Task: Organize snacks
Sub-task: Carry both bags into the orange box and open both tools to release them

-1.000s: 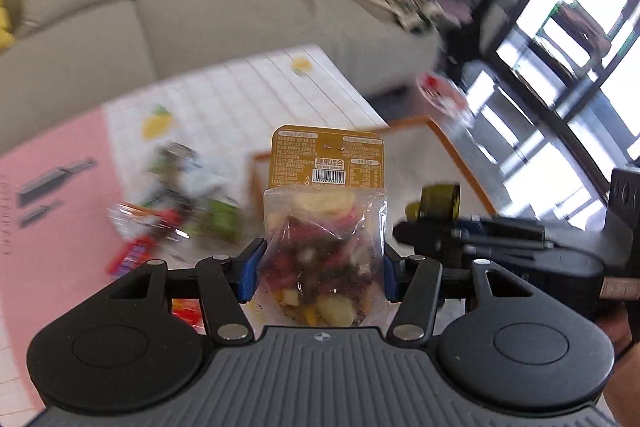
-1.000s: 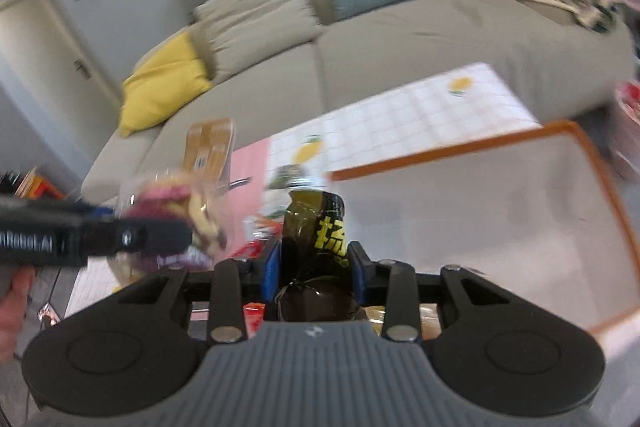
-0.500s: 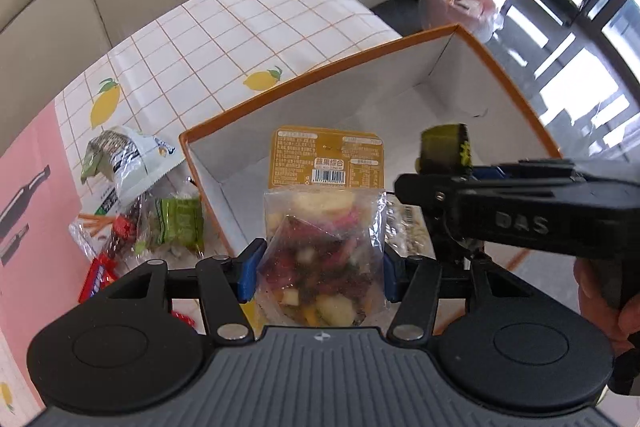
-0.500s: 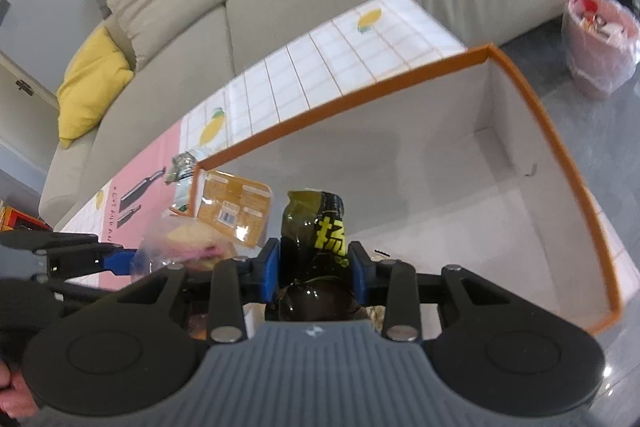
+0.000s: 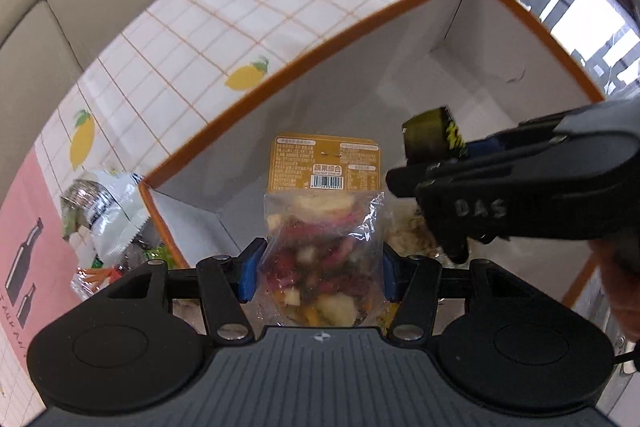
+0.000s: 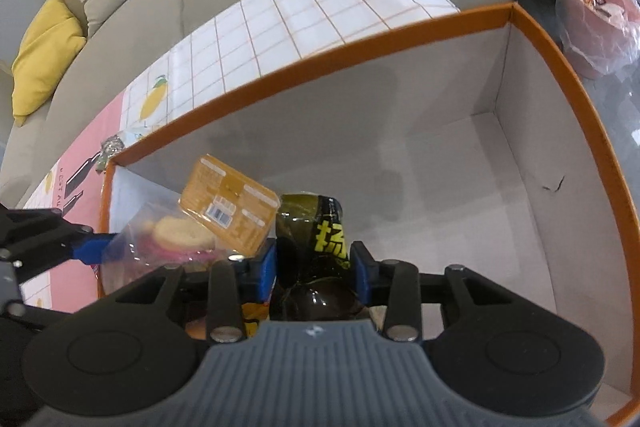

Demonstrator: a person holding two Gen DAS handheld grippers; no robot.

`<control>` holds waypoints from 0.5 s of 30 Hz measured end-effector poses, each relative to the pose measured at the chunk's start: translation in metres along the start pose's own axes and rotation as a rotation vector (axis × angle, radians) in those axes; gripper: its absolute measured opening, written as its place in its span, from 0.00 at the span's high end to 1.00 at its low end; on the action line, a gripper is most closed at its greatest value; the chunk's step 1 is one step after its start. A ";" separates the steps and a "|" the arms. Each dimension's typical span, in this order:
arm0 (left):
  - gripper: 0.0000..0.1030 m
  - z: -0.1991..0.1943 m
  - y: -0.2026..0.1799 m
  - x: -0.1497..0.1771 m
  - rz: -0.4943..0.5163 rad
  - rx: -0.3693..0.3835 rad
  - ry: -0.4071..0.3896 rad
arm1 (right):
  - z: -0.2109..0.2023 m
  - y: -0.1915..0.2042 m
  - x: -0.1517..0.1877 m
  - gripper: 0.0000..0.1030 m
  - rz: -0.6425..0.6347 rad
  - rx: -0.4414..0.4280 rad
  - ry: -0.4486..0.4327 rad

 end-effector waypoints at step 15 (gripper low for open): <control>0.25 0.004 0.007 0.001 -0.024 0.016 -0.004 | 0.013 0.008 -0.006 0.54 -0.054 0.036 0.019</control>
Point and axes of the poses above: each gripper's, at about its wrist camera, not at the fingertips, and z roughly the way its jaws point, y to its left, x to its underside, the point moved 6 cm from there along z, roughly the way its jaws point, and after that the axes turned 7 degrees about -x, right-handed, at the moved point
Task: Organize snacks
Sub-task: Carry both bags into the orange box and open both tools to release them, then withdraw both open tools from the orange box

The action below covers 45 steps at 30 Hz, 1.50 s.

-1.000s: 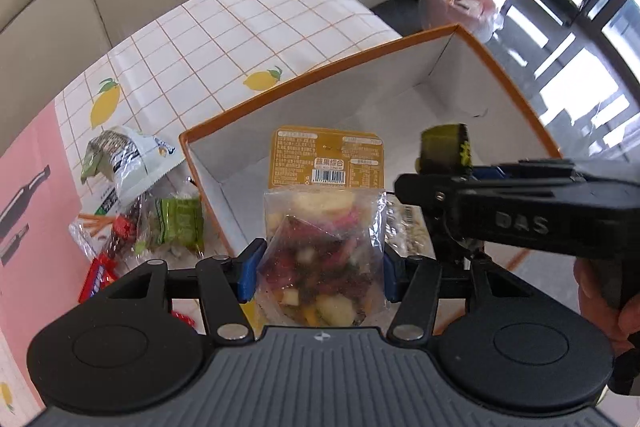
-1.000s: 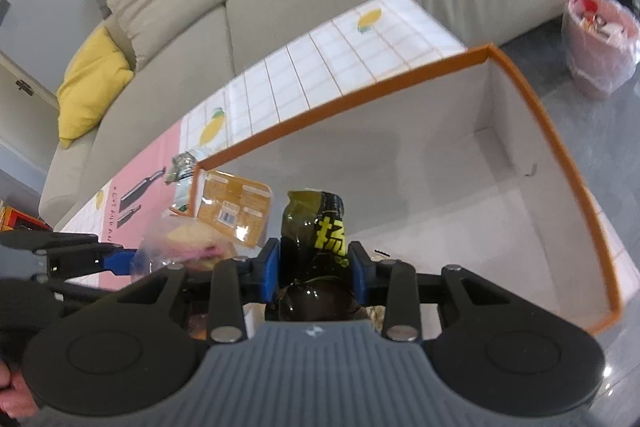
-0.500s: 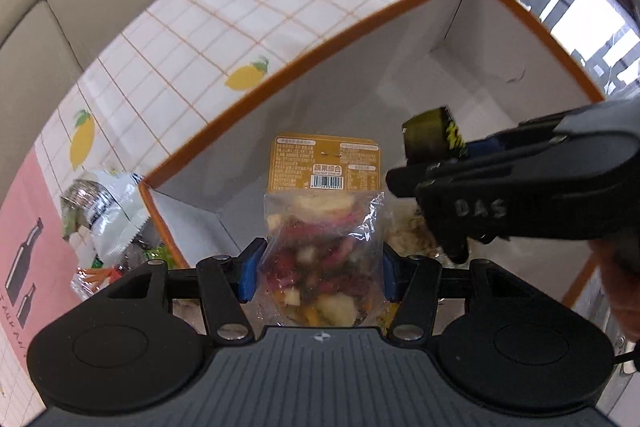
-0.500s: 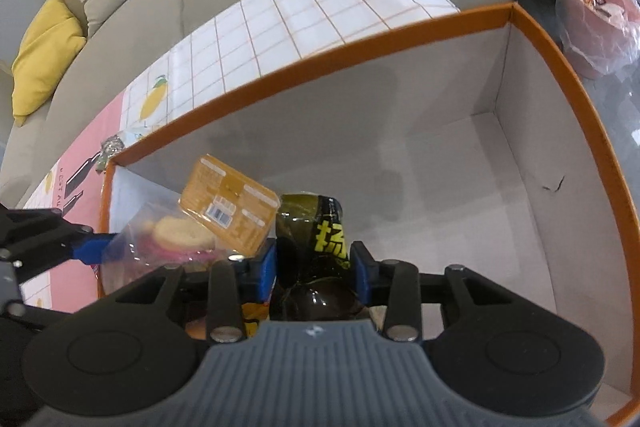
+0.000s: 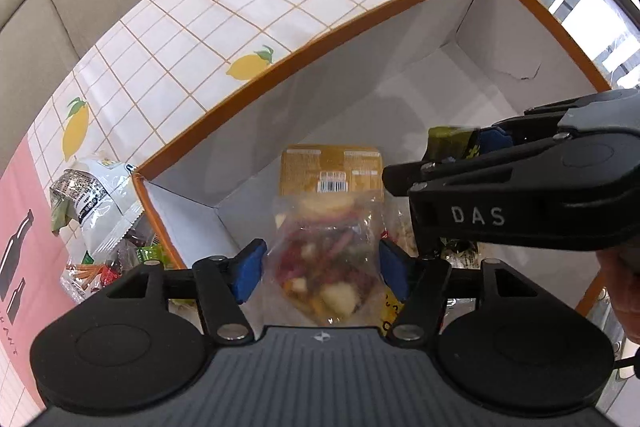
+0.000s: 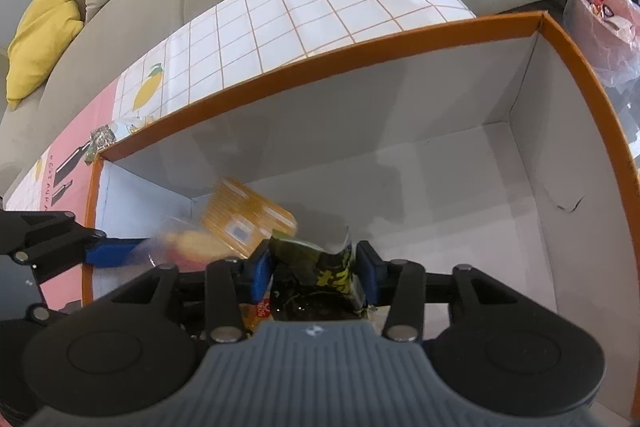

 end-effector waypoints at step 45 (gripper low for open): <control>0.24 -0.178 0.079 0.174 -0.412 -0.156 -0.492 | -0.141 0.169 0.128 0.03 -0.382 0.169 -0.629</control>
Point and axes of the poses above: each gripper's, at about its wrist camera, not at the fingertips, and z roughly the way its jaws point, y to its left, x to its underside, the point moved 6 cm from there along z, roughly the way its jaws point, and after that the axes turned 7 degrees about -x, right-handed, at the moved point
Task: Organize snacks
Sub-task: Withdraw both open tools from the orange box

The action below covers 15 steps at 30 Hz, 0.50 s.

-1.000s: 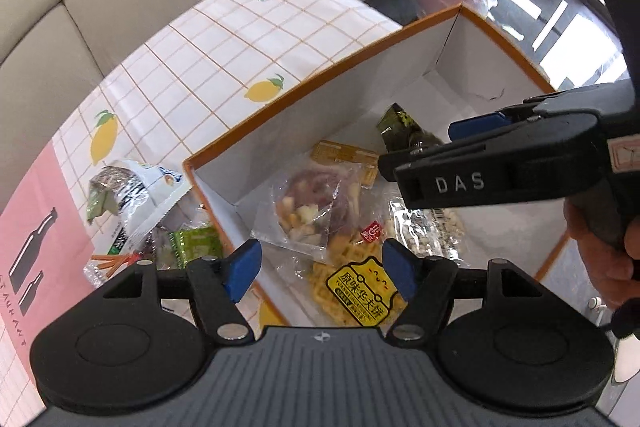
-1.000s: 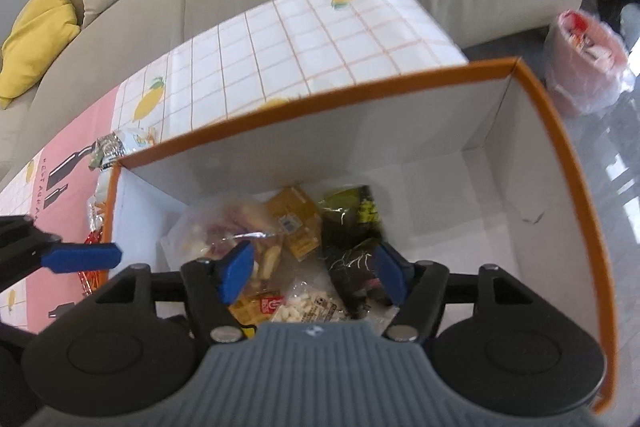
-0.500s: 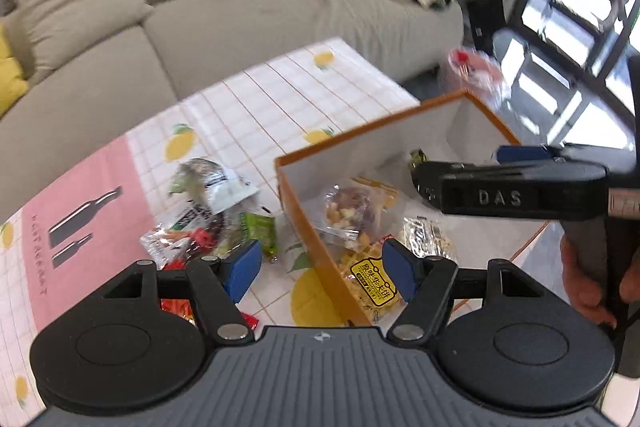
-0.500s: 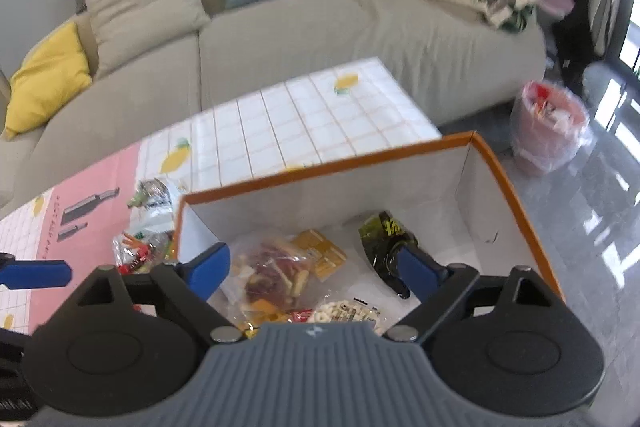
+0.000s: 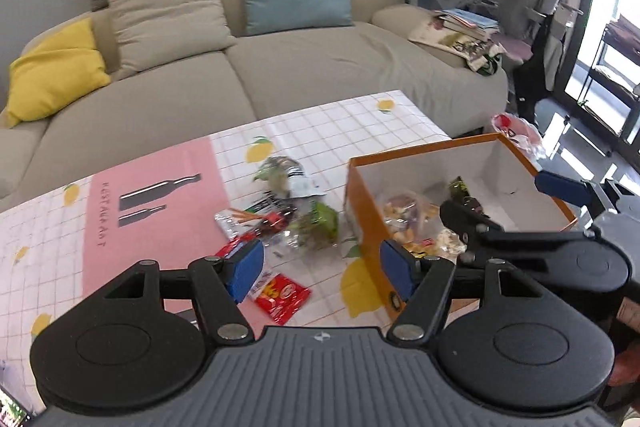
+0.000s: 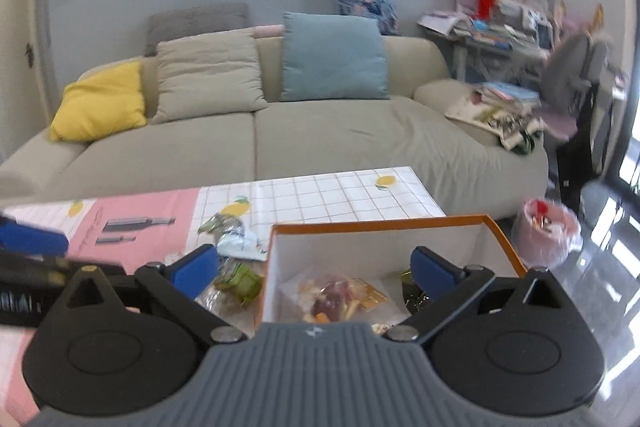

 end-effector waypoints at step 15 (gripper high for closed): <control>0.27 0.035 0.065 0.051 -0.138 -0.076 0.038 | 0.027 0.047 0.045 0.03 0.029 -0.149 0.083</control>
Point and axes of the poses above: each gripper's, at about its wrist camera, not at the fingertips, and z roughly the way its jaws point, y to its left, x to its underside, the point moved 6 cm from there along z, roughly the way its jaws point, and after that the axes turned 7 degrees about -x, right-handed, at the moved point
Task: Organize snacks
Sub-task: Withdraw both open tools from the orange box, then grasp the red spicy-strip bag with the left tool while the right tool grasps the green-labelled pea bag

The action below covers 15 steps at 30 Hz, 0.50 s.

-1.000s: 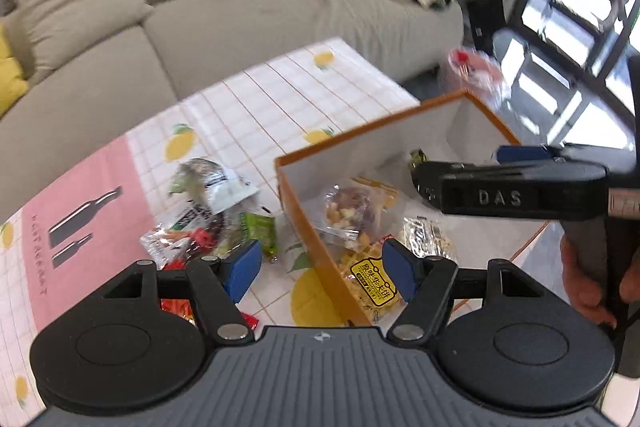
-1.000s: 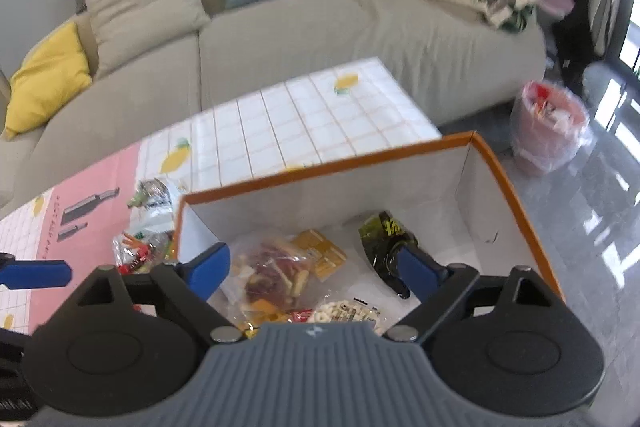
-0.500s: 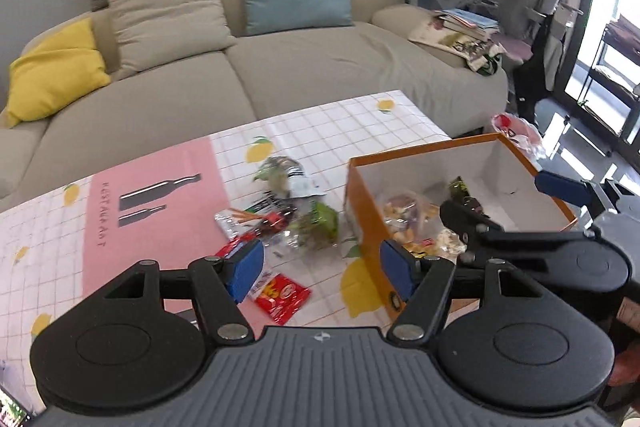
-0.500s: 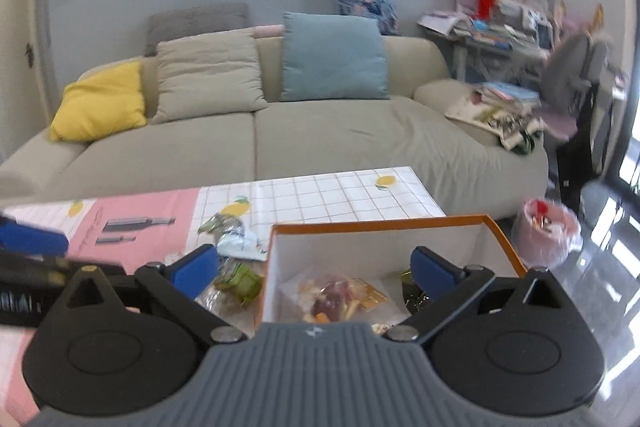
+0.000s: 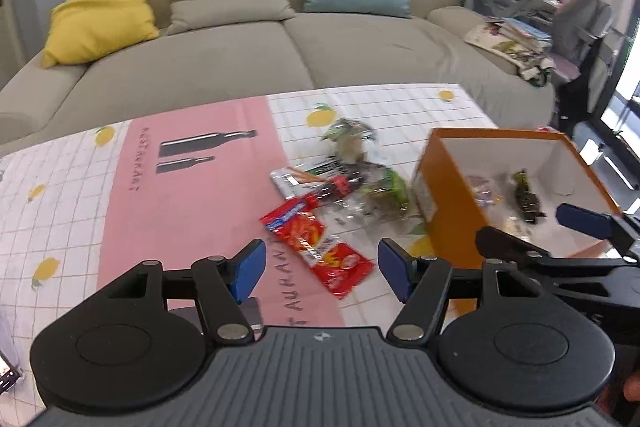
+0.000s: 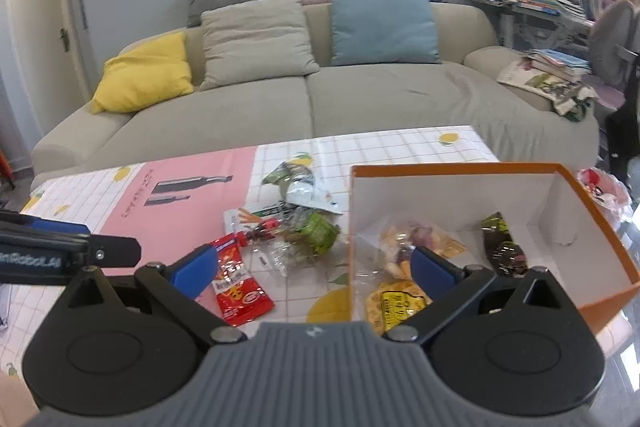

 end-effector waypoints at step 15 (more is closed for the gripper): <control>0.32 0.068 0.018 0.019 -0.055 0.083 0.160 | 0.063 0.035 0.031 0.52 -0.149 0.019 0.131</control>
Point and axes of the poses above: each gripper's, at about its wrist camera, not at the fingertips, and z roughly the way its jaws point, y to its left, x to its underside, the point moved 6 cm from there along z, roughly the way its jaws point, and after that the axes turned 7 degrees about -x, right-handed, at the moved point
